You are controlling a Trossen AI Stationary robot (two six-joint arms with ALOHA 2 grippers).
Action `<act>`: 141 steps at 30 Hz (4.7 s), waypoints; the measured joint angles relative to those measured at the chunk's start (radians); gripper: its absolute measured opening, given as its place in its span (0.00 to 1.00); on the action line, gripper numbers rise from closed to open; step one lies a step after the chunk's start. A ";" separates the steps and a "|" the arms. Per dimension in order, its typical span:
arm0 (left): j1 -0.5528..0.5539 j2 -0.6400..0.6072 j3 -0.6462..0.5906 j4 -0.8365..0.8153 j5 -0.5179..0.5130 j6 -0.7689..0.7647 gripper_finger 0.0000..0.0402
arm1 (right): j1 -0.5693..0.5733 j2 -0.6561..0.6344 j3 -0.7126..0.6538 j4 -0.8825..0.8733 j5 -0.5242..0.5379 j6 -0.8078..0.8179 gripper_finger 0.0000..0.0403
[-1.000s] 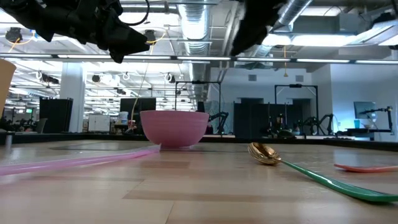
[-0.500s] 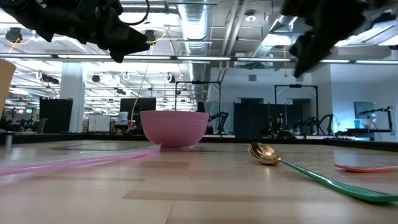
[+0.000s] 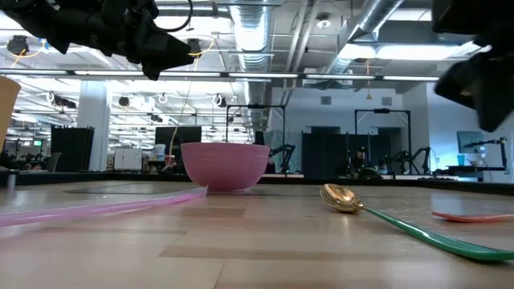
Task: Pick & Place Utensil
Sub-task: Put the orange fork into the pink bowl on the transparent mat
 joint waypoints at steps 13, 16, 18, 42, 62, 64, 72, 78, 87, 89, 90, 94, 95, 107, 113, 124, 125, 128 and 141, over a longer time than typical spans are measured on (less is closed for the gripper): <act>0.000 0.000 0.000 0.026 -0.003 -0.003 0.38 | 0.126 0.000 -0.065 0.027 0.053 0.207 0.33; 0.000 0.000 0.000 0.027 -0.003 -0.003 0.38 | 0.150 0.000 -0.091 0.024 0.052 0.196 0.30; 0.000 0.000 0.000 0.030 -0.003 -0.002 0.38 | 0.164 0.000 -0.110 0.023 0.052 0.196 0.29; 0.000 0.000 0.000 0.041 -0.003 0.000 0.38 | 0.177 0.000 -0.264 0.211 0.104 0.012 0.27; 0.000 0.000 0.000 0.043 -0.003 0.000 0.38 | 0.177 0.000 -0.266 0.207 0.104 0.009 0.27; 0.000 0.000 0.000 0.047 -0.003 0.000 0.38 | 0.177 0.000 -0.266 0.207 0.103 0.009 0.27; 0.000 0.000 0.000 0.056 -0.017 0.000 0.38 | 0.147 0.000 -0.266 0.207 0.075 0.009 0.27; 0.000 0.000 0.000 0.056 -0.050 0.000 0.38 | 0.123 0.000 -0.266 0.207 0.059 0.009 0.27; 0.000 0.000 0.000 0.056 -0.052 0.000 0.38 | 0.133 0.000 -0.266 0.214 0.026 0.009 0.27; 0.000 0.000 0.000 0.056 -0.052 0.000 0.38 | 0.133 0.000 -0.266 0.214 0.025 0.005 0.27; 0.000 0.000 0.000 0.056 -0.052 0.000 0.38 | 0.133 0.001 -0.266 0.214 0.024 -0.014 0.27; 0.000 0.000 0.000 0.056 -0.052 0.000 0.38 | 0.130 0.000 -0.266 0.214 0.023 -0.086 0.27; 0.000 0.000 0.000 0.056 -0.052 0.000 0.38 | 0.126 0.000 -0.266 0.214 0.023 -0.088 0.27; 0.000 0.000 0.000 0.063 -0.052 -0.003 0.38 | 0.074 0.001 -0.266 0.182 -0.091 -0.225 0.27; 0.000 0.000 0.000 0.065 -0.052 -0.003 0.38 | 0.007 0.001 -0.266 0.185 -0.110 -0.311 0.27; 0.000 0.000 0.000 0.073 -0.052 -0.003 0.38 | -0.019 0.126 -0.248 0.257 -0.178 -0.412 0.27; 0.000 0.000 0.000 0.075 -0.052 -0.003 0.38 | -0.020 0.153 -0.235 0.261 -0.178 -0.432 0.27; 0.000 0.000 0.000 0.078 -0.052 -0.003 0.38 | -0.019 0.194 -0.199 0.249 -0.158 -0.463 0.27; 0.000 0.002 0.000 0.082 -0.052 -0.001 0.38 | -0.031 0.210 -0.148 0.192 -0.106 -0.541 0.03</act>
